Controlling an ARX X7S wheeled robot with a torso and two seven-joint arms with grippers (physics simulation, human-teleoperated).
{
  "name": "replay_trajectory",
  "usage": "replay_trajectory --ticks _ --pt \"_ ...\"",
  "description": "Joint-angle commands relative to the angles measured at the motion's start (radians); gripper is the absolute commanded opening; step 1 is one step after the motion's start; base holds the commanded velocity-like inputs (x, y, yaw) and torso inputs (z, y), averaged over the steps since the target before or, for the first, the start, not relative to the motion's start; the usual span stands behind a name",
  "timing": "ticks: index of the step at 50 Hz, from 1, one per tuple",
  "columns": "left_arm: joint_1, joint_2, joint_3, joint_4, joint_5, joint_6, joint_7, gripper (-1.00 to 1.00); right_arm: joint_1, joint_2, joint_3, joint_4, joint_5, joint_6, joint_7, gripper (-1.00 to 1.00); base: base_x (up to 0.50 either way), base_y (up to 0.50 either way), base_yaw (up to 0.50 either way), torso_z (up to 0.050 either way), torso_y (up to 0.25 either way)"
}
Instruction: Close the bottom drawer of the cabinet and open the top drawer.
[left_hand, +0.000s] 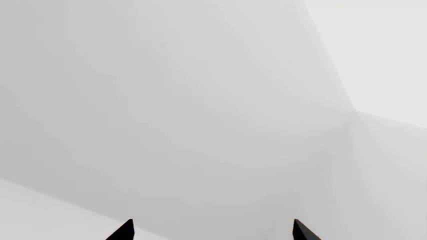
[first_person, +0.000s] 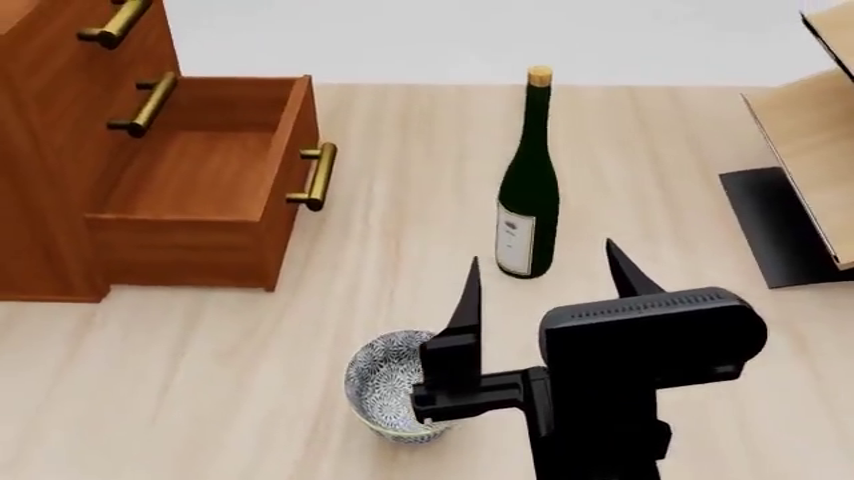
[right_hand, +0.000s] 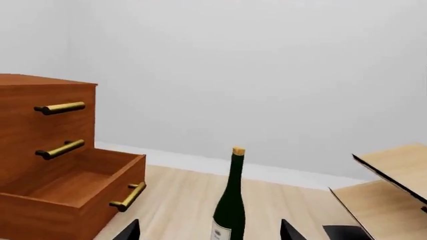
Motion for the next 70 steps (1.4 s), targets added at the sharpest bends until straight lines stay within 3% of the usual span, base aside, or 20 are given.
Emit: replay_trajectory --ticks 1,70 --pt "0.009 -0.016 0.015 0.000 -0.009 0.007 -0.011 1.00 0.002 0.011 -0.008 -0.014 -0.003 0.013 0.013 1.00 0.12 0.27 0.00 0.000 0.000" --pt "0.033 -0.076 0.083 -0.008 -0.027 0.026 -0.036 1.00 -0.029 0.022 0.005 0.015 0.057 -0.053 0.039 1.00 0.16 0.24 0.00 0.000 0.000"
